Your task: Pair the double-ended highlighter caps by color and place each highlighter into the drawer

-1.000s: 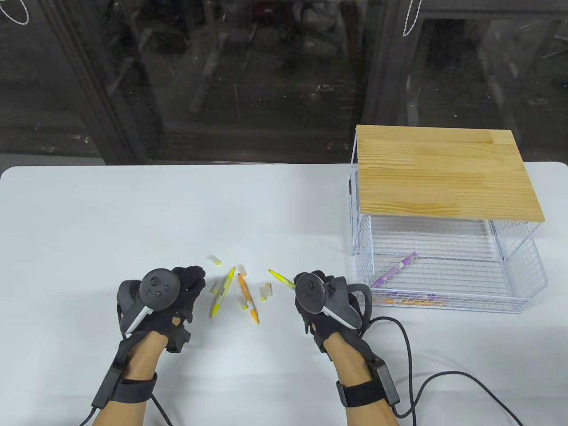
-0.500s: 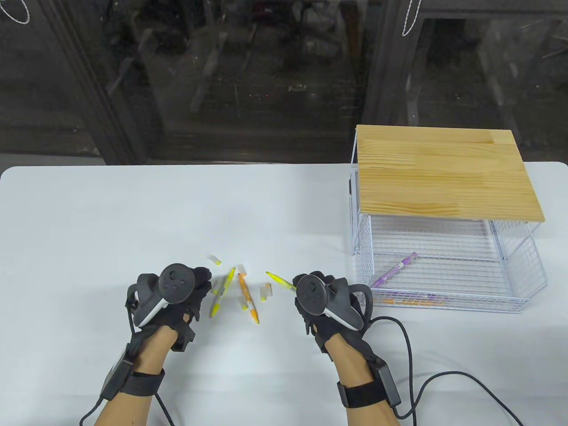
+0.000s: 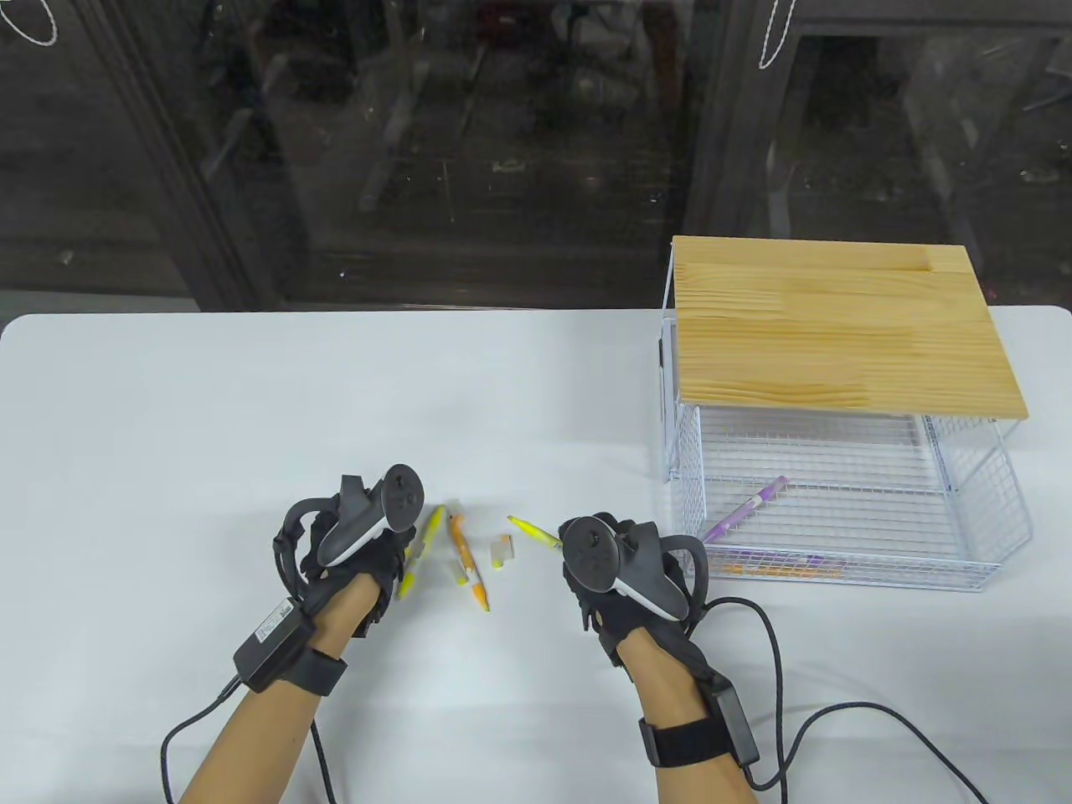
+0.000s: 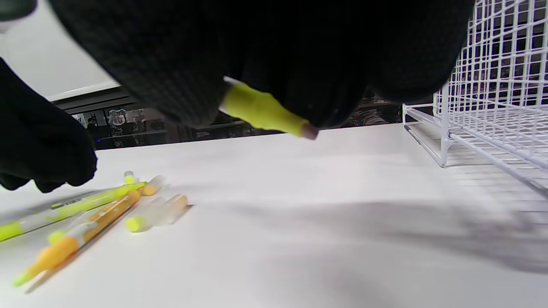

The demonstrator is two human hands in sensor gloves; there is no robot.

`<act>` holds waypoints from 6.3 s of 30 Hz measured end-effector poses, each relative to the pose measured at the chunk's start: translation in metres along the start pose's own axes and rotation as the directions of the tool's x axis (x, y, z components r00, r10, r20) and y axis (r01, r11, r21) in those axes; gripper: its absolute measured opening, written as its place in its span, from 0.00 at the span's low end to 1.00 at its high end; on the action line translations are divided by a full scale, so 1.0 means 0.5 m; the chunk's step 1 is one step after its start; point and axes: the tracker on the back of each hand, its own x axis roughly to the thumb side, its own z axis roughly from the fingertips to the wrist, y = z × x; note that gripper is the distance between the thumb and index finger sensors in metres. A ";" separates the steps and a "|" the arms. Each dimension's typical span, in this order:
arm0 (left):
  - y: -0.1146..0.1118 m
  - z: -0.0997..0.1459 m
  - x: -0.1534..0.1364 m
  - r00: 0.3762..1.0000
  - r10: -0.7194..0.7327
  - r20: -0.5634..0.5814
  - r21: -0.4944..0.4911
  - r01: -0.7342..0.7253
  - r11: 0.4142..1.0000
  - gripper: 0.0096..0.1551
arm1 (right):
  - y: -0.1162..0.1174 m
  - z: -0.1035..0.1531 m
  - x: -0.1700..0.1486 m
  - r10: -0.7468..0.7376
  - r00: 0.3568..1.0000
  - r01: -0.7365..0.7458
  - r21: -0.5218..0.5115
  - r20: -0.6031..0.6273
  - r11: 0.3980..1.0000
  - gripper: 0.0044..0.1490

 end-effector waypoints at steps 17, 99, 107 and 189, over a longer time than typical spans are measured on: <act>-0.014 -0.005 -0.001 0.999 -0.027 -0.038 0.000 0.027 1.000 0.26 | 0.000 0.000 -0.002 0.002 1.000 -0.002 0.003 -0.001 1.000 0.30; 0.028 0.143 -0.016 0.838 0.445 0.315 0.083 -0.492 0.867 0.26 | -0.006 0.025 0.076 0.014 0.984 0.013 -0.151 0.177 0.988 0.28; 0.024 0.145 -0.004 0.833 0.449 0.323 0.069 -0.494 0.867 0.26 | 0.001 0.026 0.084 0.007 0.981 0.021 -0.140 0.195 0.990 0.28; -0.009 0.123 0.066 0.948 0.015 0.316 0.122 -0.057 0.991 0.26 | 0.035 -0.009 -0.025 -0.724 0.688 0.725 -0.003 -0.047 0.689 0.30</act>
